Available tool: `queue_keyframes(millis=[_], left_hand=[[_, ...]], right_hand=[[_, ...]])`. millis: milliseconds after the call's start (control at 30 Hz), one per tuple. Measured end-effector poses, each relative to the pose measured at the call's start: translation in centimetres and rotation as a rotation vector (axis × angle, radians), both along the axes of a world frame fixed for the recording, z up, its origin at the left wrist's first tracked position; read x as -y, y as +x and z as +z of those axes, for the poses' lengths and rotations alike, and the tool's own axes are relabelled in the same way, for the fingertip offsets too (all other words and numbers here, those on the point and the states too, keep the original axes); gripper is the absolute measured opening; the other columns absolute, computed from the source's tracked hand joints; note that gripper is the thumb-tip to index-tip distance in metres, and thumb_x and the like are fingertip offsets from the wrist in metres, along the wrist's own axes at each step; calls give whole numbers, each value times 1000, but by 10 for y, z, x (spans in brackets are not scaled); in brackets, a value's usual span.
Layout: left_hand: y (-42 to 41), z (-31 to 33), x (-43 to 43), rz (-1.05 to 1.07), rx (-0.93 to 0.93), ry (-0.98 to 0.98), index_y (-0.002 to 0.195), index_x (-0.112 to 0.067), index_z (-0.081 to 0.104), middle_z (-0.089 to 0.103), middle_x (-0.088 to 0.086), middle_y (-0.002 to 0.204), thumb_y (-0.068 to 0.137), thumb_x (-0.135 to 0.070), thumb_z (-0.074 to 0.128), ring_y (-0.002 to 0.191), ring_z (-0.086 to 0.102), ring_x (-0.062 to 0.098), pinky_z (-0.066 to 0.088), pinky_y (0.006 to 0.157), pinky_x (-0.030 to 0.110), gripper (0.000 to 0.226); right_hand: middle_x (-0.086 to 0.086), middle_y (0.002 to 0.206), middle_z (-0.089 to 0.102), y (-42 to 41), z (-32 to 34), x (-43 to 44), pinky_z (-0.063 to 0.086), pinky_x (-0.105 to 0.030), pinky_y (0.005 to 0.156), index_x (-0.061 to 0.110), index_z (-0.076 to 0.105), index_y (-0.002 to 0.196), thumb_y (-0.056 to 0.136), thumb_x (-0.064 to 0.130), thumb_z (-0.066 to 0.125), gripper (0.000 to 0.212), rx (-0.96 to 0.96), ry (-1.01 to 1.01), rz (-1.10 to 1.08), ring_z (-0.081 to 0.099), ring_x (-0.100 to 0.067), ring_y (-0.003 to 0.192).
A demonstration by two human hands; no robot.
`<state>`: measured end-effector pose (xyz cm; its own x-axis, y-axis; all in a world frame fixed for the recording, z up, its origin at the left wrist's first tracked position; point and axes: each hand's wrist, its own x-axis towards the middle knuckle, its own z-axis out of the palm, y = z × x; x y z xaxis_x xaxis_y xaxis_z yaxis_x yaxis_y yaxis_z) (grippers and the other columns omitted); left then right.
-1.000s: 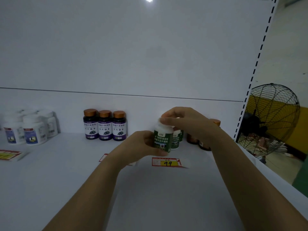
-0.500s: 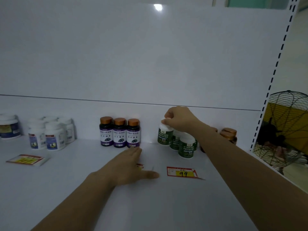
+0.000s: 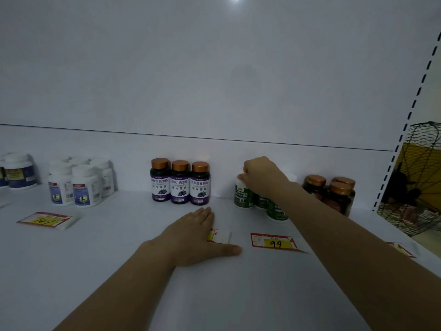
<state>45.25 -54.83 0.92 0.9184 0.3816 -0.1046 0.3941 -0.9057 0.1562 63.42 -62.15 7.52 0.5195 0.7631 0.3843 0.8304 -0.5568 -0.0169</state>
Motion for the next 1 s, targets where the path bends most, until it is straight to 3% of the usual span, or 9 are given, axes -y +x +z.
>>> queue_keyframes(millis=[100, 200, 267, 433, 700, 900, 1000], left_hand=[[-1, 1, 0, -3, -6, -1, 151, -17, -8, -12, -2, 158, 72, -83, 34, 146, -6, 11, -1, 115, 27, 111], [-1, 1, 0, -11, -13, -1, 151, -16, -8, -13, -2, 158, 72, -83, 33, 146, -7, 11, -2, 115, 27, 111], [-1, 1, 0, -11, -14, -5, 151, -16, -9, -14, -2, 158, 72, -84, 33, 146, -7, 11, -2, 115, 27, 112], [-1, 0, -2, -9, -9, -17, 151, -16, -9, -14, -2, 158, 71, -85, 33, 146, -7, 10, -2, 115, 27, 113], [-2, 0, -1, 32, 36, -79, 151, -17, -8, -10, -5, 159, 66, -85, 40, 146, -3, 9, 3, 116, 28, 119], [-2, 3, -3, 75, 218, -122, 152, -19, 0, 2, -4, 160, 48, -94, 33, 146, 7, 14, 11, 119, 33, 133], [-3, 8, -4, 68, 334, -115, 151, -20, 10, 13, -4, 158, 52, -96, 30, 143, 16, 14, 17, 118, 34, 127]], right_hand=[[-13, 108, 60, -2, 4, 2, 31, -28, 82, 4, 62, 106, 99, 37, 42, 40, 99, -69, -9, 46, -25, 92], [-14, 115, 58, 4, 16, 8, 37, -31, 94, 6, 61, 115, 98, 33, 44, 36, 59, -69, -18, 51, -28, 107], [-14, 119, 56, 10, 22, 15, 43, -36, 96, 8, 57, 120, 97, 25, 45, 31, 19, -100, -59, 50, -29, 110], [-10, 125, 44, 15, 13, 18, 38, -39, 95, 16, 51, 126, 96, 24, 47, 31, -70, -248, -135, 49, -30, 111], [-13, 124, 42, 14, 15, 25, 39, -36, 98, 19, 55, 126, 95, 21, 49, 31, -105, -2, -77, 49, -30, 111], [-13, 126, 44, 4, 46, 44, 39, -37, 98, 17, 54, 128, 95, 21, 52, 33, -69, 253, 12, 48, -32, 114], [-11, 122, 49, -9, 61, 59, 40, -29, 88, 17, 56, 125, 93, 24, 56, 32, -73, 391, 101, 49, -27, 112]])
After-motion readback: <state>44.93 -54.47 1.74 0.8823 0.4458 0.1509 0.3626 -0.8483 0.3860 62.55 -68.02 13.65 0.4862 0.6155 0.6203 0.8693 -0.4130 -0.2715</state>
